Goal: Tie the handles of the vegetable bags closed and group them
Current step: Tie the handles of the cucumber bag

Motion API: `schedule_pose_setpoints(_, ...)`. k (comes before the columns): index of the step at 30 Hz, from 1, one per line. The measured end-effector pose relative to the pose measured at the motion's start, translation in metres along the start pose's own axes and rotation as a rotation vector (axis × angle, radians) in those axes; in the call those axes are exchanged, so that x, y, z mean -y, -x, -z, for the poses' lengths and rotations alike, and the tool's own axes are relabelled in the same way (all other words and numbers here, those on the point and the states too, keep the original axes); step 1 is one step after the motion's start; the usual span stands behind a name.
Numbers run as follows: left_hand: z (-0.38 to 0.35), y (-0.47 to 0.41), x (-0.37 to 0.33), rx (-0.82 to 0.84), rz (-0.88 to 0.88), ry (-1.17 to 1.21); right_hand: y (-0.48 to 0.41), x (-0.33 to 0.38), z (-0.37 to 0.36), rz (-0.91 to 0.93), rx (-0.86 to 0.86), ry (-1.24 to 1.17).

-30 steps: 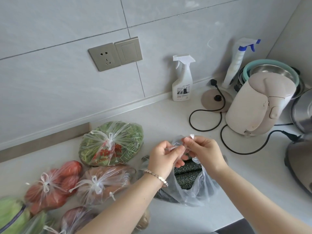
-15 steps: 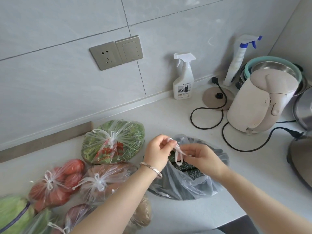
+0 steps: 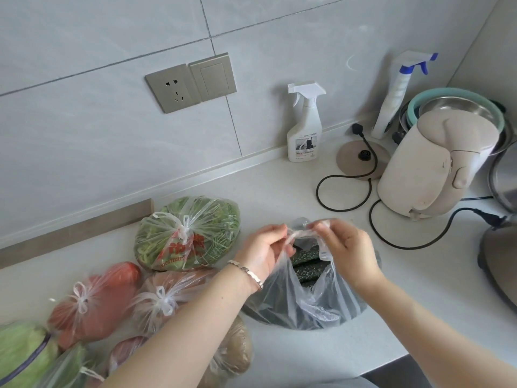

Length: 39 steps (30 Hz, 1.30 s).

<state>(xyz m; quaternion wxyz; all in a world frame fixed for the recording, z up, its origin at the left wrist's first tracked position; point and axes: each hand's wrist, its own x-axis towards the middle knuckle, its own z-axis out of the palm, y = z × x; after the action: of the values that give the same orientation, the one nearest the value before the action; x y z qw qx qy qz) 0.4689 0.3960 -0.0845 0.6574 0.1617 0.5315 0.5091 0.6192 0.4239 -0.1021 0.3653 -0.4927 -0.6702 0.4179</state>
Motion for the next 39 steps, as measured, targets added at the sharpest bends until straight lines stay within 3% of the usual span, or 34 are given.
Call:
schedule_pose_setpoints(2,0.004,0.002,-0.005,0.013,-0.068,-0.214,-0.005,0.000,0.004,0.031,-0.097,0.115)
schedule_pose_setpoints(3,0.010,0.000,-0.005,-0.002,-0.153,-0.499,-0.007,-0.003,0.006,-0.029,-0.120,0.094)
schedule_pose_setpoints(5,0.031,-0.005,-0.001,-0.042,-0.350,-1.107,-0.010,-0.021,0.013,-0.316,-0.131,-0.059)
schedule_pose_setpoints(7,0.065,-0.015,0.006,-0.103,-0.372,-1.488,-0.006,-0.047,0.018,-0.649,-0.196,-0.172)
schedule_pose_setpoints(9,0.099,-0.019,0.017,-0.132,-0.242,-1.696,0.003,-0.071,0.016,-0.827,-0.225,-0.083)
schedule_pose_setpoints(11,0.119,-0.020,0.030,-0.148,-0.146,-1.790,0.009,-0.084,0.012,-0.892,-0.246,0.038)
schedule_pose_setpoints(14,0.126,-0.022,0.048,-0.196,-0.085,-1.826,0.004,-0.090,0.013,-1.039,-0.353,-0.020)
schedule_pose_setpoints(17,0.113,-0.027,0.047,-0.291,-0.057,-1.580,-0.004,-0.081,0.020,-1.078,-0.479,-0.445)
schedule_pose_setpoints(19,0.099,-0.025,0.034,-0.358,0.026,-1.017,-0.010,-0.061,0.024,-0.894,-0.420,-0.793)
schedule_pose_setpoints(21,0.084,-0.021,0.024,-0.241,0.108,-0.280,-0.013,-0.040,0.023,-0.701,-0.200,-0.977)
schedule_pose_setpoints(23,0.070,-0.019,0.018,-0.064,0.081,0.247,-0.012,-0.029,0.013,-0.593,-0.003,-0.977)
schedule_pose_setpoints(26,0.045,-0.022,0.013,0.034,-0.027,0.363,-0.014,-0.031,-0.007,-0.480,0.093,-0.812)
schedule_pose_setpoints(28,0.030,-0.030,0.016,0.057,-0.088,0.074,-0.022,-0.036,-0.017,-0.414,0.099,-0.662)
schedule_pose_setpoints(30,0.023,-0.040,0.023,0.037,-0.216,-0.578,-0.031,-0.040,-0.023,-0.366,0.115,-0.483)
schedule_pose_setpoints(32,0.029,-0.049,0.033,0.015,-0.376,-1.024,-0.032,-0.050,-0.026,-0.303,0.136,-0.264)
schedule_pose_setpoints(36,0.054,-0.046,0.061,0.095,-0.320,-1.320,-0.011,-0.086,-0.027,-0.357,0.120,0.021)
schedule_pose_setpoints(39,0.059,-0.048,0.076,0.244,-0.304,-1.588,-0.004,-0.098,-0.036,-0.099,0.230,0.312)
